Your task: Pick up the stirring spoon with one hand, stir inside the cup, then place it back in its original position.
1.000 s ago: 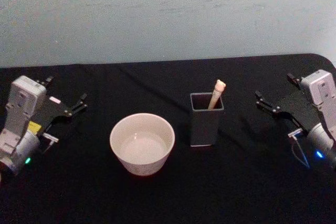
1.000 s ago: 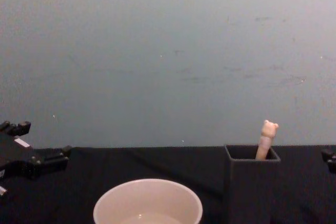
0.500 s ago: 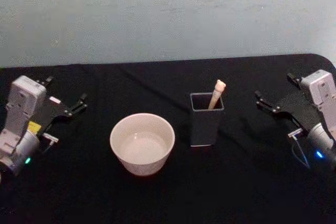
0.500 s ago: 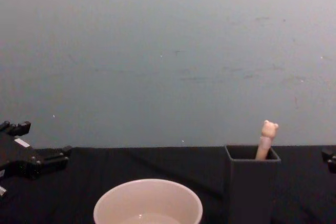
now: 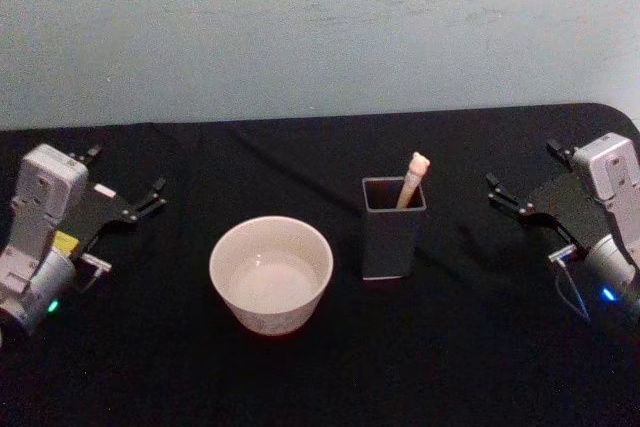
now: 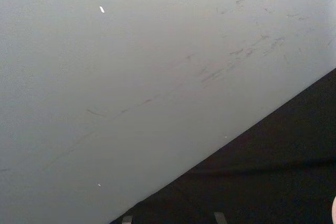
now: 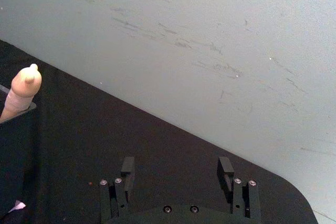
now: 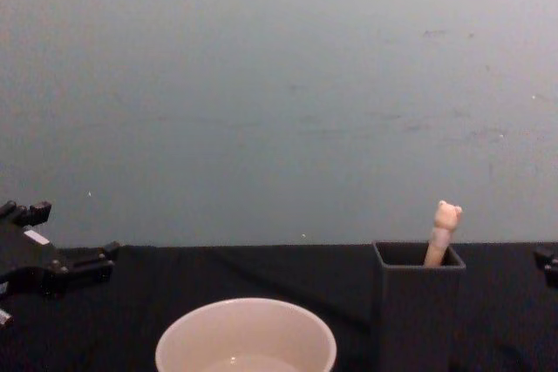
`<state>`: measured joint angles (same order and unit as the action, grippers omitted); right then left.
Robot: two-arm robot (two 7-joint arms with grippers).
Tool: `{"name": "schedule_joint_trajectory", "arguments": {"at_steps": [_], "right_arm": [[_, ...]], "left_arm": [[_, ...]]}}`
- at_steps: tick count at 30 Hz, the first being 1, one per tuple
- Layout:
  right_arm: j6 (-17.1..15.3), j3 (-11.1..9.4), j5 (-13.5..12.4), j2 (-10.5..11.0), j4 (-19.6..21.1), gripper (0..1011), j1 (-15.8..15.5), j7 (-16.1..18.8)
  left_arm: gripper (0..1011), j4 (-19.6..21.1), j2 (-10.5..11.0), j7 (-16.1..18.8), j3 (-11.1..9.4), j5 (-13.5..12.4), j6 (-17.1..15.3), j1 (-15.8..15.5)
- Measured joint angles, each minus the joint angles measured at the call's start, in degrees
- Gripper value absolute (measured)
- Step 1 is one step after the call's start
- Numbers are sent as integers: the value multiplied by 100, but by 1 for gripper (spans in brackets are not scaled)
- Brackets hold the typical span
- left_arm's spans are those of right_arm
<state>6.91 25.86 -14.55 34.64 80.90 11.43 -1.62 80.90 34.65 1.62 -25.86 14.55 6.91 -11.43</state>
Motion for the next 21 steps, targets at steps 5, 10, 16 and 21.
{"name": "schedule_joint_trajectory", "arguments": {"at_steps": [5, 10, 16, 21], "right_arm": [[0, 0, 0, 0, 0, 1002, 0, 0], [0, 0, 0, 0, 0, 1002, 0, 0], [0, 0, 0, 0, 0, 1002, 0, 0], [6, -30, -8, -9, 2, 1002, -13, 33]], "left_arm": [[1001, 0, 0, 0, 0, 0, 0, 0], [1001, 0, 0, 0, 0, 0, 0, 0], [1001, 0, 0, 0, 0, 0, 0, 0], [1001, 0, 0, 0, 0, 0, 0, 0]]}}
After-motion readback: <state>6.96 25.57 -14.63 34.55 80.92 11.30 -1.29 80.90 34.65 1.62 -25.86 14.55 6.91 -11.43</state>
